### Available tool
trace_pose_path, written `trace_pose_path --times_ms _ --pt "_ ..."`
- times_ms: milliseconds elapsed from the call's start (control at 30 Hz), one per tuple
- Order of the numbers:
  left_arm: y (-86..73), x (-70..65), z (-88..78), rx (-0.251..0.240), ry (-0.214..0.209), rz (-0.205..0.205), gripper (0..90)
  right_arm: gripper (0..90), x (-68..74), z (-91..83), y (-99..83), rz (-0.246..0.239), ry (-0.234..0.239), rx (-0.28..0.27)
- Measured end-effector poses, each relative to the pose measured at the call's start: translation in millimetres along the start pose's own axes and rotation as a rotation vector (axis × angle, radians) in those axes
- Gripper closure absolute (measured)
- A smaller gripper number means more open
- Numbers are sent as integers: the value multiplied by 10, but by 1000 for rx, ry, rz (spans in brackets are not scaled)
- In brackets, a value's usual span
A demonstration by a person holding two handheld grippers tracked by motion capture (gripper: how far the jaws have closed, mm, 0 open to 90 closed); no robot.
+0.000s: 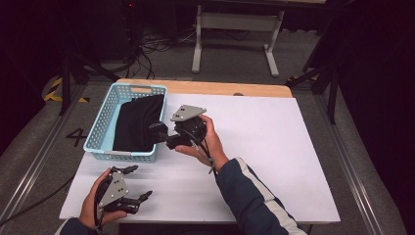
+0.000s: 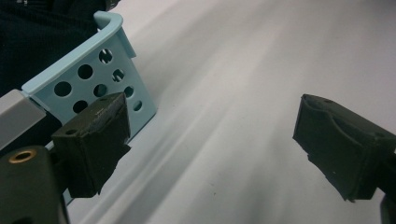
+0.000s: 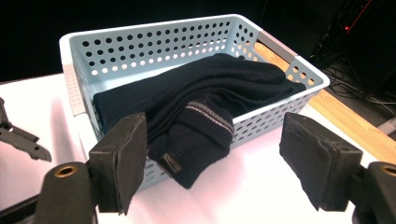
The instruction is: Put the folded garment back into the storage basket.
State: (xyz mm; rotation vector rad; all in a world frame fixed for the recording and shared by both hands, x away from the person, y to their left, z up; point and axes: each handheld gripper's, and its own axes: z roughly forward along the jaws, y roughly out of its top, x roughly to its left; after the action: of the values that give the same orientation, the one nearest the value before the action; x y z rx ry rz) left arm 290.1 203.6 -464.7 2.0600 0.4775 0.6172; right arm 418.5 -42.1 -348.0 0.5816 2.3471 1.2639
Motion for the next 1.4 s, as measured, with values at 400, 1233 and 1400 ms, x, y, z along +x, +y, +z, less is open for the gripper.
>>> trace_pose_path --times_ms 400,1233,1400 --pt "4 -13 13 7 -2 11 114 244 -14 -243 -85 -13 -31 -65" --pt "6 -25 34 18 -10 9 112 221 -121 -597 -469 -35 -78 -98" --pt "9 -30 38 20 -15 11 113 211 -124 -675 -542 -38 -90 -122"
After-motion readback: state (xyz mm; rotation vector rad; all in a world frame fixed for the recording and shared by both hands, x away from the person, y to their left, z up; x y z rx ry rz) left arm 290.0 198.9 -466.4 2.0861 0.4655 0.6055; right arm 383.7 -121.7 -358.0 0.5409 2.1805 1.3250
